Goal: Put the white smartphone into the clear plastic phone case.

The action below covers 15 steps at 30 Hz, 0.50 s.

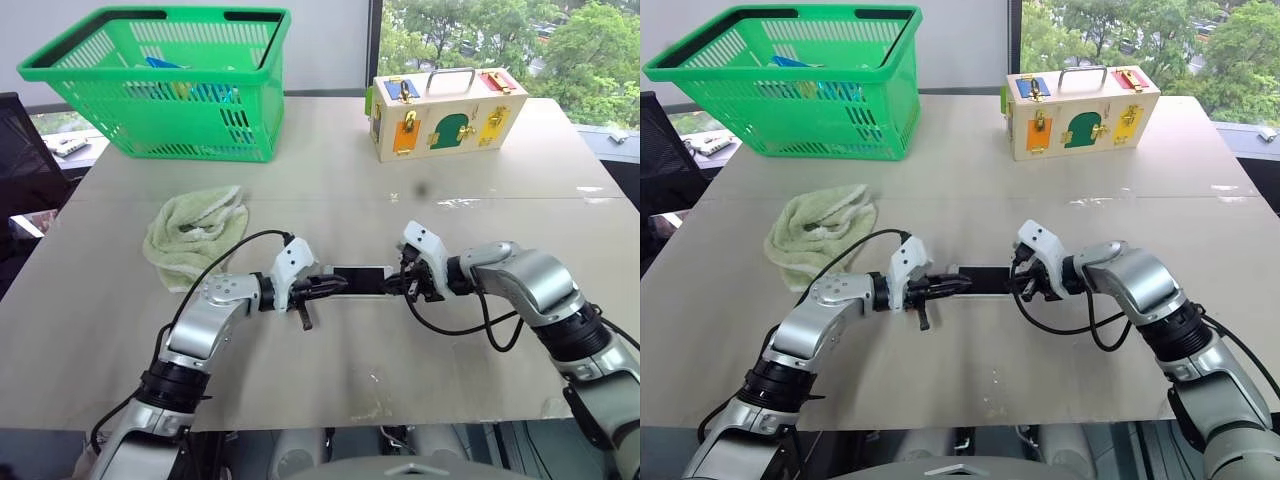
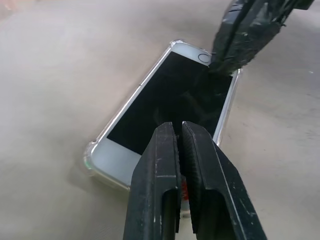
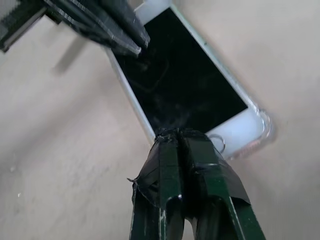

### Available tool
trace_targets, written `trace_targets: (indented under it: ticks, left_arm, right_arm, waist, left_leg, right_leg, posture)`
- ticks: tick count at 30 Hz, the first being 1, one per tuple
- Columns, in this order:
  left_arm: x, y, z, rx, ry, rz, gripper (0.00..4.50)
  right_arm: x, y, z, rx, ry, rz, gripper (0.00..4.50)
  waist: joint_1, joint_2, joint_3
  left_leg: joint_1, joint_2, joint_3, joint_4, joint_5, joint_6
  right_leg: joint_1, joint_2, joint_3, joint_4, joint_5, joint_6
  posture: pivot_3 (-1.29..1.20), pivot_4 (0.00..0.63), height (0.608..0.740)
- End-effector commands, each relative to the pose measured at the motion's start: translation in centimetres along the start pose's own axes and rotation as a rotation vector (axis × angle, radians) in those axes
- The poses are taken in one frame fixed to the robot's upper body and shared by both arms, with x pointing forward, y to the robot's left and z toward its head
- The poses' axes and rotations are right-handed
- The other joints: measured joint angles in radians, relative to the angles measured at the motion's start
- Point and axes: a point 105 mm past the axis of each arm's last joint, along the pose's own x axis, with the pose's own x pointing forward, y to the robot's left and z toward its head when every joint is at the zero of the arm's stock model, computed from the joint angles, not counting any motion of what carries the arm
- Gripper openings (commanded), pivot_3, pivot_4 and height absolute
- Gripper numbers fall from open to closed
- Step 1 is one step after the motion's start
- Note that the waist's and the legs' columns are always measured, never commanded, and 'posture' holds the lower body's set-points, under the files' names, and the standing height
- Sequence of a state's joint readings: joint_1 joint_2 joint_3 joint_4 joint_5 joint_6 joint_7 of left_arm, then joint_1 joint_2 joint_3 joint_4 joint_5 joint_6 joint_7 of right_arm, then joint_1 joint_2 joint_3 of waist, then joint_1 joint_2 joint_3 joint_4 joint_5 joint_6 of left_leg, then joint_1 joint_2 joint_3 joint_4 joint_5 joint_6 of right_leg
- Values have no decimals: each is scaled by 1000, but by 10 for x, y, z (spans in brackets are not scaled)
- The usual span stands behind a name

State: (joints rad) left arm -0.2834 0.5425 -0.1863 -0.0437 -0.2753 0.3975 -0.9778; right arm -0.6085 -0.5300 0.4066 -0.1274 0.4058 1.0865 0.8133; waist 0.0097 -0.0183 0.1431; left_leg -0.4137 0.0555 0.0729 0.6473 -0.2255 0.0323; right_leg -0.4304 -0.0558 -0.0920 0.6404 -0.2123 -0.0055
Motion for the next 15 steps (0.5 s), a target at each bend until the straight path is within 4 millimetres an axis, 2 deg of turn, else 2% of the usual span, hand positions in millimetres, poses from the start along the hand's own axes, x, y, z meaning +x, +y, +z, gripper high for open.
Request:
trace_targets:
  ticks: [1,4,6,10,13,15]
  left_arm:
    - [1,-3,-8,-12,25,-6,268]
    - [1,-4,-8,-10,24,-5,268]
    - [1,-4,-8,-10,22,-2,268]
    - [-1,-3,-9,-13,18,9,268]
    - [-2,-2,-10,-22,8,24,268]
    - [-3,0,-7,-30,-16,39,268]
  right_arm:
    - [21,-7,-69,165,244,-39,0]
    - [25,-9,-68,181,241,-58,0]
    - [25,-13,-55,210,173,-79,0]
    - [19,-20,-8,223,-93,-113,0]
    - [-4,-18,40,222,-377,-114,0]
    - [-19,-12,56,169,-493,-122,0]
  waist:
    - [0,0,-5]
    - [-1,1,-10]
    - [-2,1,-12]
    - [0,3,-10]
    - [1,7,-6]
    - [2,11,0]
  left_leg:
    - [0,0,0,0,0,0]
    - [0,0,-1,0,0,-1]
    - [1,0,-1,0,-1,-1]
    - [0,1,-1,0,-1,-1]
    - [-1,0,-1,0,-1,-1]
    - [-5,0,0,0,2,3]
  right_leg:
    - [0,0,0,0,0,0]
    - [0,0,0,0,0,0]
    - [1,0,0,0,0,0]
    - [0,-2,-1,0,0,0]
    - [-1,-2,-1,0,0,0]
    - [-3,-2,-1,0,0,0]
  posture:
    - [0,150,740]
    - [0,150,740]
    - [0,150,740]
    - [0,150,740]
    - [0,150,740]
    - [0,150,740]
